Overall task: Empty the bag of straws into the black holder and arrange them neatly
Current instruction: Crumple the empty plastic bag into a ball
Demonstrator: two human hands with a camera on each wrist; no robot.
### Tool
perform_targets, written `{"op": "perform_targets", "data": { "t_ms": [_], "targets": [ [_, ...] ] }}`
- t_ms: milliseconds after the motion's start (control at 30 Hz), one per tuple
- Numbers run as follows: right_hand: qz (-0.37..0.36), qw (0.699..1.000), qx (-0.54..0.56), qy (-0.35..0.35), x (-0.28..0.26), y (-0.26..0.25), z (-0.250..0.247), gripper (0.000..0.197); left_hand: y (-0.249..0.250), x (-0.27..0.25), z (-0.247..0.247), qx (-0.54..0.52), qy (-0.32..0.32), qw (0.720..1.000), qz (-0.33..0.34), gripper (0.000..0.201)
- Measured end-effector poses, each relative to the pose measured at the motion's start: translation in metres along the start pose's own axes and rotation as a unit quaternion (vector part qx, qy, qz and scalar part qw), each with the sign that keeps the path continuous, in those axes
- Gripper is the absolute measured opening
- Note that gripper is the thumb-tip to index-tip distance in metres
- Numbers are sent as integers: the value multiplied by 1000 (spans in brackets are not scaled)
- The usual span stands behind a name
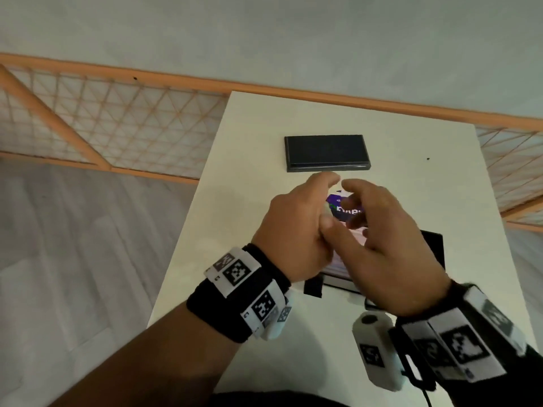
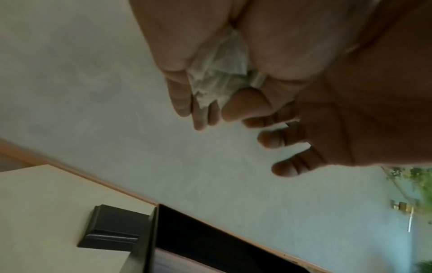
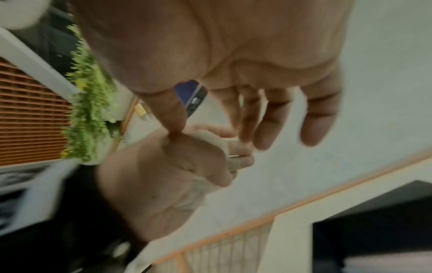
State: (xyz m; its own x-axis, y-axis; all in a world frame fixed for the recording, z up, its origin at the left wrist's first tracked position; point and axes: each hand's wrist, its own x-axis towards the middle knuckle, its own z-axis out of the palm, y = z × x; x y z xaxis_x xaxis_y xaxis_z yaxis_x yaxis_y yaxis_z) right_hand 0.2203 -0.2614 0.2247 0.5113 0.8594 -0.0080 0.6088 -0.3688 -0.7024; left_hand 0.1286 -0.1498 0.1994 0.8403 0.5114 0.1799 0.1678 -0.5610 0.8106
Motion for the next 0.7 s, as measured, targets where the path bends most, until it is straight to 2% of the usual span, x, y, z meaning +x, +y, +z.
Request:
{"op": "perform_targets", "data": {
  "t_ms": [100, 233, 300, 400, 533, 567, 633, 700],
  "targets": [
    [-71, 997, 31, -18, -5, -15, 24, 41, -13, -7, -15, -104, -35, 993, -47, 93],
    [-35, 982, 180, -45, 4, -23, 46, 30, -21, -21, -29, -123, -41, 991, -19, 101],
    [33, 959, 276, -62, 5, -29, 51, 33, -24, -27, -32, -138, -36, 990, 14, 90],
    [144, 891, 422, -80, 0, -32, 57, 35, -17, -29, -29, -136, -45, 988, 61, 69],
    [238, 795, 554, -64, -8, -18, 49, 34, -1, -35, -15, -120, -61, 987, 93, 53],
    [250, 786, 562, -63, -11, -14, 46, 33, 1, -34, -11, -107, -60, 987, 100, 50],
    [272, 769, 569, -104, -21, -3, 39, 29, 3, -32, -6, -77, -46, 991, 104, 44],
    [284, 777, 544, -142, -35, 22, 32, 33, 2, -35, -3, -46, -33, 994, 89, 32]
  ]
}}
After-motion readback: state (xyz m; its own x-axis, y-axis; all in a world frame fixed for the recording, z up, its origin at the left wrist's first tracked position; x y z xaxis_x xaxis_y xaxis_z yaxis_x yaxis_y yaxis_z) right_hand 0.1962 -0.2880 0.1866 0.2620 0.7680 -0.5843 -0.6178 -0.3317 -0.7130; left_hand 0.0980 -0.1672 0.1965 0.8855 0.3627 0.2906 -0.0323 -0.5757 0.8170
